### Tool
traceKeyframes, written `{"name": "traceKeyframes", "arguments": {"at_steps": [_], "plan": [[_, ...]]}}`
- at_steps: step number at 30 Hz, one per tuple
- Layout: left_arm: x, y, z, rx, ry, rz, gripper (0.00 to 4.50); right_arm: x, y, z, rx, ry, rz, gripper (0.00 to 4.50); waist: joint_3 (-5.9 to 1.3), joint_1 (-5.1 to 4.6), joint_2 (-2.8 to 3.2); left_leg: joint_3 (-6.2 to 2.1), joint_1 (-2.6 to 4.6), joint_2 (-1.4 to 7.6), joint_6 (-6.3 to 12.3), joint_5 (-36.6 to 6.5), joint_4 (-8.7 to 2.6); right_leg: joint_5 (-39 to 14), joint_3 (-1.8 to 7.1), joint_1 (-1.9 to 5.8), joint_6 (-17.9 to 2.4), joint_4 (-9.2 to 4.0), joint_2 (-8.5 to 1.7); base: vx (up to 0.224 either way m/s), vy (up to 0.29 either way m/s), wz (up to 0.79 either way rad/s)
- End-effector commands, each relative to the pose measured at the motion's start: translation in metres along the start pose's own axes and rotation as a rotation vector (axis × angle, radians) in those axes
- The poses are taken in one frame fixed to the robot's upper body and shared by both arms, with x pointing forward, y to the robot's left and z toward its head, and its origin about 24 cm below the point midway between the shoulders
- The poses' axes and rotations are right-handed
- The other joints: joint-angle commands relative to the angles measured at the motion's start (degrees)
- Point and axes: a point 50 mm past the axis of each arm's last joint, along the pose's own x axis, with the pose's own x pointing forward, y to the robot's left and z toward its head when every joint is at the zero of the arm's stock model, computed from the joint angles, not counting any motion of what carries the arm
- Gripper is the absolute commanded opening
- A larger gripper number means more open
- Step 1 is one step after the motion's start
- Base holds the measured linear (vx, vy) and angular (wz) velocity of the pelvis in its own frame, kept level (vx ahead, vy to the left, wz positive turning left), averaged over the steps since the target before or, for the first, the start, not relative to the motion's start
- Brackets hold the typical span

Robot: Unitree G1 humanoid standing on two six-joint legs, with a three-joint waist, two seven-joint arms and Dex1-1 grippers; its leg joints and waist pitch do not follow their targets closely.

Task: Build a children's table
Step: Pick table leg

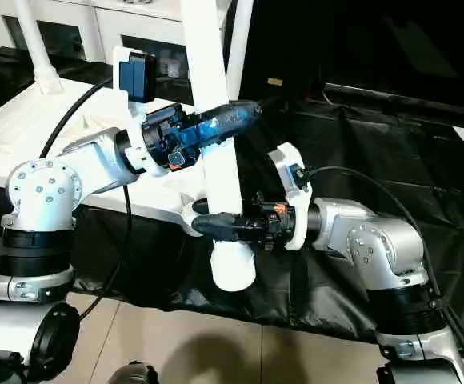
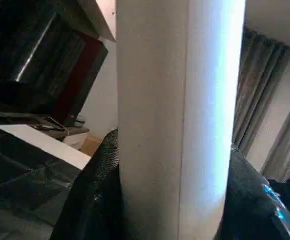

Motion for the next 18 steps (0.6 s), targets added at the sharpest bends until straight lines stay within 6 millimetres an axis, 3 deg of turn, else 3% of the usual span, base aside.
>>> {"name": "traceKeyframes", "arguments": {"at_steps": [1,2,3,5,6,18], "plan": [[0.01,0.002,0.0,0.043,0.035,0.049,1.84,0.001,-0.012,0.003,-0.059,0.023,-0.135,2.21,-4.29,0.03,-0.07,-0.32,2.04,1.24,-3.56,-13.86,-3.47,-9.46,1.8,1.52,-9.87,-3.99,-2.79,0.0,0.0,0.0],[0.01,0.005,0.0,0.066,0.048,0.092,1.84,0.002,-0.016,0.003,-0.067,0.021,-0.173,2.21,-4.31,-0.14,-0.08,-0.37,2.02,1.23,-3.76,-13.92,-3.51,-9.74,1.77,1.51,-9.65,-3.99,-2.74,0.0,0.0,0.0],[0.011,0.007,-0.001,0.077,0.054,0.118,1.8,0.004,-0.017,0.004,-0.069,0.016,-0.189,2.56,-4.3,-0.2,-0.25,-0.37,2.03,1.25,-3.87,-14.02,-3.52,-9.99,1.79,1.47,-9.51,-4.01,-2.74,0.0,0.0,0.0],[0.012,0.011,-0.001,0.11,0.061,0.173,1.8,0.008,-0.019,0.004,-0.083,0.015,-0.222,2.61,-4.27,-0.11,-0.04,-0.43,2.16,1.35,-4.12,-13.81,-3.6,-10.09,1.86,1.43,-8.86,-4.03,-2.8,0.0,0.0,0.0],[0.013,0.012,-0.001,0.13,0.064,0.194,1.8,0.01,-0.022,0.002,-0.102,0.02,-0.271,2.68,-4.31,-0.19,-0.23,-0.4,2.11,1.29,-4.3,-13.39,-3.58,-9.79,1.82,1.43,-8.66,-3.91,-2.75,0.0,0.0,0.0],[0.016,0.01,-0.005,0.256,0.175,0.194,1.79,0.009,-0.027,-0.005,-0.077,0.101,-0.327,2.74,-4.3,-0.15,-0.2,-0.29,2.05,1.18,-3.49,-12.9,-3.52,-8.5,1.82,1.59,-8.61,-3.84,-2.62,0.0,0.0,0.0]]}}
